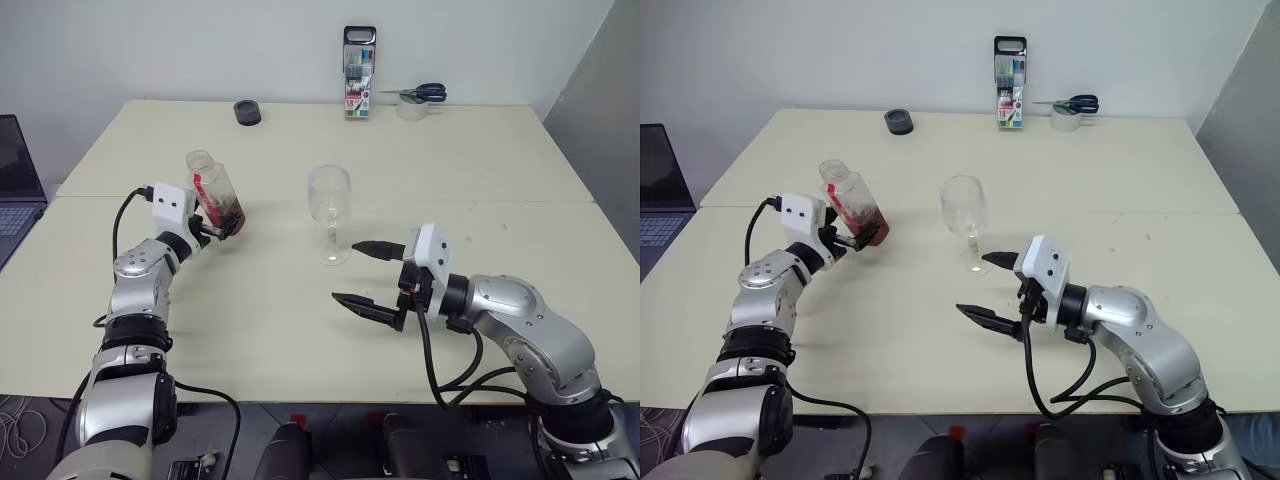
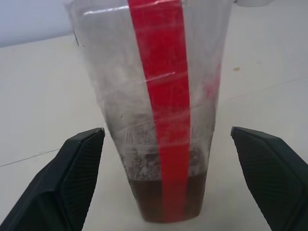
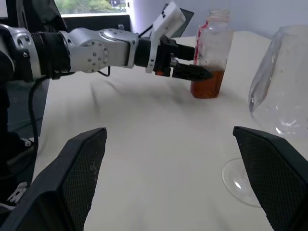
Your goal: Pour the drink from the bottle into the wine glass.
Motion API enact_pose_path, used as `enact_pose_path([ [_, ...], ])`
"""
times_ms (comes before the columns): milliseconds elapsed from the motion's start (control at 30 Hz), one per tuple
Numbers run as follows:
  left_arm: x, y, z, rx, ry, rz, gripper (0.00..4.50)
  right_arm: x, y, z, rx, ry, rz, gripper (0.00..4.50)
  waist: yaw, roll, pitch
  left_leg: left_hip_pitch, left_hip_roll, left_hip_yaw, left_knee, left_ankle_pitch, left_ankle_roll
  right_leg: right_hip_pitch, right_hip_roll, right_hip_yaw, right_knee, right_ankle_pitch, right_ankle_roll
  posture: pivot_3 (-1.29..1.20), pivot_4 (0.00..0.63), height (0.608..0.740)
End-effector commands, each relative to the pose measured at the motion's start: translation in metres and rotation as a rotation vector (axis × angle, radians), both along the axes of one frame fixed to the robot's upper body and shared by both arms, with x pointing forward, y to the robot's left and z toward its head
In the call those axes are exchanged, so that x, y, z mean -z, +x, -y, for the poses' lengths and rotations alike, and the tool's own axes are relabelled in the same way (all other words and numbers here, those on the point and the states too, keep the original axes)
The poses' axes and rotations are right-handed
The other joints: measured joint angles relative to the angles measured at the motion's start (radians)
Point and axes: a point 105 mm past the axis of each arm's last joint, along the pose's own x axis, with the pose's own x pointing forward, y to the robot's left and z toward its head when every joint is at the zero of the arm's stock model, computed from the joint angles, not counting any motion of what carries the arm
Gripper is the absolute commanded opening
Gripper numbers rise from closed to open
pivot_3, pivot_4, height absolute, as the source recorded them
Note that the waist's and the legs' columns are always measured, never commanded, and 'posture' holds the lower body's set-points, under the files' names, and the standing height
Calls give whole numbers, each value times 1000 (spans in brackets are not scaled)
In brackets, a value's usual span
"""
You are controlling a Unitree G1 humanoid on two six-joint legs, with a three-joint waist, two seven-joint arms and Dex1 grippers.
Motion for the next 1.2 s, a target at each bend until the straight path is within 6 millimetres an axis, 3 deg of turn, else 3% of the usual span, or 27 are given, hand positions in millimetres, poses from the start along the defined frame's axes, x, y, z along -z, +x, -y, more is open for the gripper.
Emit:
enact_pose_path([
  [33, -18, 4, -5, -5, 11, 50, 4500, -18, -1, -2, -13, 61, 33, 4486, 0, 0, 0, 0, 0, 0, 0, 0, 0, 0, 0, 0, 0, 0, 0, 0, 150, 740],
  [133, -18, 7, -3, -1, 0, 49, 4500, -21, 0, -3, -16, 66, 34, 4486, 0, 0, 0, 0, 0, 0, 0, 0, 0, 0, 0, 0, 0, 0, 0, 0, 150, 740],
  [233, -19, 10, -1, 5, -5, 47, 3941, -22, 0, -4, -18, 68, 37, 4500, 0, 0, 0, 0, 0, 0, 0, 0, 0, 0, 0, 0, 0, 0, 0, 0, 150, 740],
  [433, -17, 12, 0, 7, -34, 35, 2155, -21, 1, -4, -9, 63, 40, 4500, -1, 0, 0, 0, 0, 0, 0, 0, 0, 0, 0, 0, 1, 0, 0, 0, 150, 740],
  [500, -15, 12, 0, 8, -34, 32, 1757, -20, 1, -3, -4, 61, 41, 4500, -2, 0, 0, 0, 0, 0, 0, 0, 0, 0, 0, 0, 1, 0, 0, 0, 150, 740],
  [733, -23, 11, 7, 36, -20, 65, 1686, -22, 2, -1, 18, 69, 50, 4500, -7, 0, 0, 0, 0, 0, 0, 0, 0, -1, 0, 0, 1, 0, 0, 0, 150, 740],
  [933, -57, 5, 55, 184, 187, 210, 1686, -35, 10, 12, 110, 120, 69, 4500, -1, 0, 0, -2, -1, -2, 1, 0, -1, -1, -1, 0, 1, 0, 0, 0, 150, 740],
  [1200, -99, -6, 102, 263, 431, 426, 1685, -46, 20, 20, 201, 134, 125, 4500, 0, 0, 0, -2, -1, -1, 1, 0, 0, -2, -1, 0, 1, 0, 0, 0, 150, 740],
])
